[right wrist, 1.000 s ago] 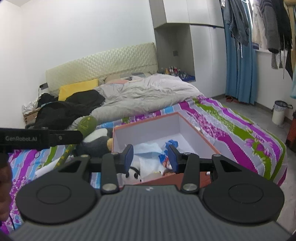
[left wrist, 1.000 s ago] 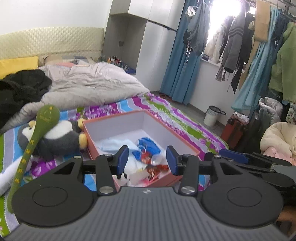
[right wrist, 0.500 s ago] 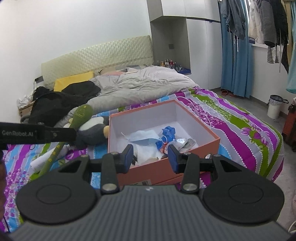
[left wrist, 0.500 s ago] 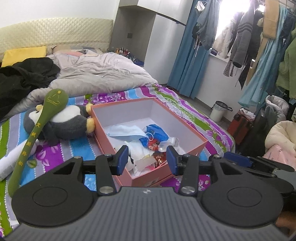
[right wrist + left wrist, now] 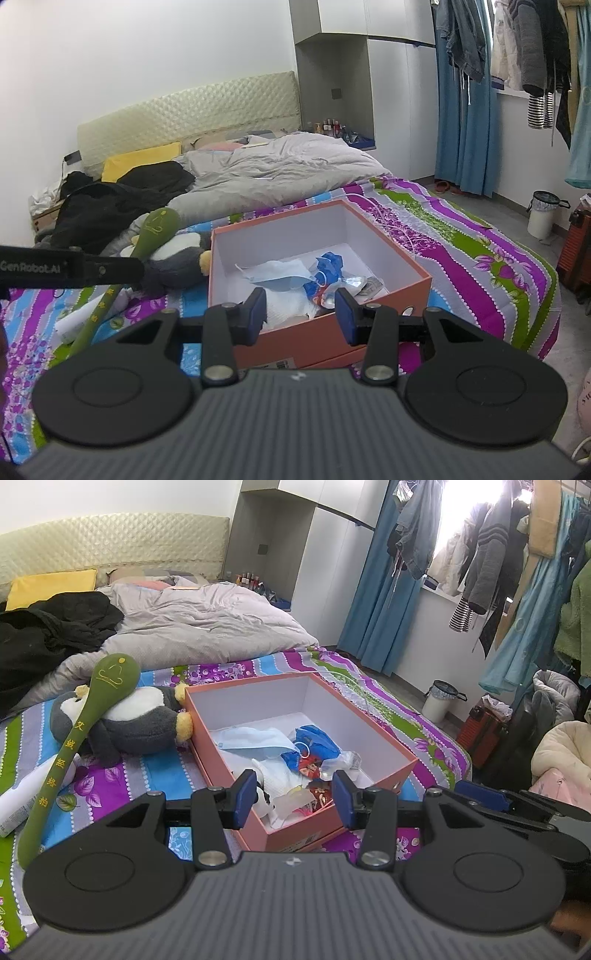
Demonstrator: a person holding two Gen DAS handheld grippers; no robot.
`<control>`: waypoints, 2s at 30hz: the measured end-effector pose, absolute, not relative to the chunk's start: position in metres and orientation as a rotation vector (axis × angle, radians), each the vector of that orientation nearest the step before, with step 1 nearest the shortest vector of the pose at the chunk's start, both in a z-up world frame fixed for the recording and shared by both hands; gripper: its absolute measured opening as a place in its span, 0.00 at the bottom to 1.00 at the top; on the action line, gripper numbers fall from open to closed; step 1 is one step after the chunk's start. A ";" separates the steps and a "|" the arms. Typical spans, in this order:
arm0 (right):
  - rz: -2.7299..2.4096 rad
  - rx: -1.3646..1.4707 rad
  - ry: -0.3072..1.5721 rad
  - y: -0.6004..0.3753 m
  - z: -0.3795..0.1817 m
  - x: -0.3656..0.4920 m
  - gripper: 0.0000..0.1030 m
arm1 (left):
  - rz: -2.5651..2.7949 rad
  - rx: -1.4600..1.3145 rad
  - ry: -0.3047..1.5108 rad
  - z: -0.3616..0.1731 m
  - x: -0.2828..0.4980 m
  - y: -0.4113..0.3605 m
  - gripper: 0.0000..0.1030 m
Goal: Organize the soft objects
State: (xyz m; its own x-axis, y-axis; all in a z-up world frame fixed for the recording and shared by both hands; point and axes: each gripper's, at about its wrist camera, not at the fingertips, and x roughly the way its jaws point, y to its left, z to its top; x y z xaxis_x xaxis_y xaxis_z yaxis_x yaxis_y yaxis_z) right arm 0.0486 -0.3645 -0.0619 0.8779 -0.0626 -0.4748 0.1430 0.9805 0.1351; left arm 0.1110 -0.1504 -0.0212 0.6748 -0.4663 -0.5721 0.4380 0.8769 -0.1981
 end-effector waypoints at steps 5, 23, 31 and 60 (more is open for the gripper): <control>-0.113 0.166 0.488 -0.364 -0.062 0.049 0.46 | -0.513 -0.045 0.654 -0.021 0.111 -0.151 0.50; -0.122 0.166 0.486 -0.367 -0.067 0.051 0.88 | -0.464 -0.043 0.645 -0.021 0.113 -0.147 0.97; -0.126 0.170 0.504 -0.366 -0.066 0.055 0.88 | -0.455 -0.041 0.672 -0.023 0.117 -0.147 0.99; -0.137 0.194 0.531 -0.369 -0.068 0.058 0.88 | -0.439 -0.032 0.698 -0.022 0.121 -0.154 0.99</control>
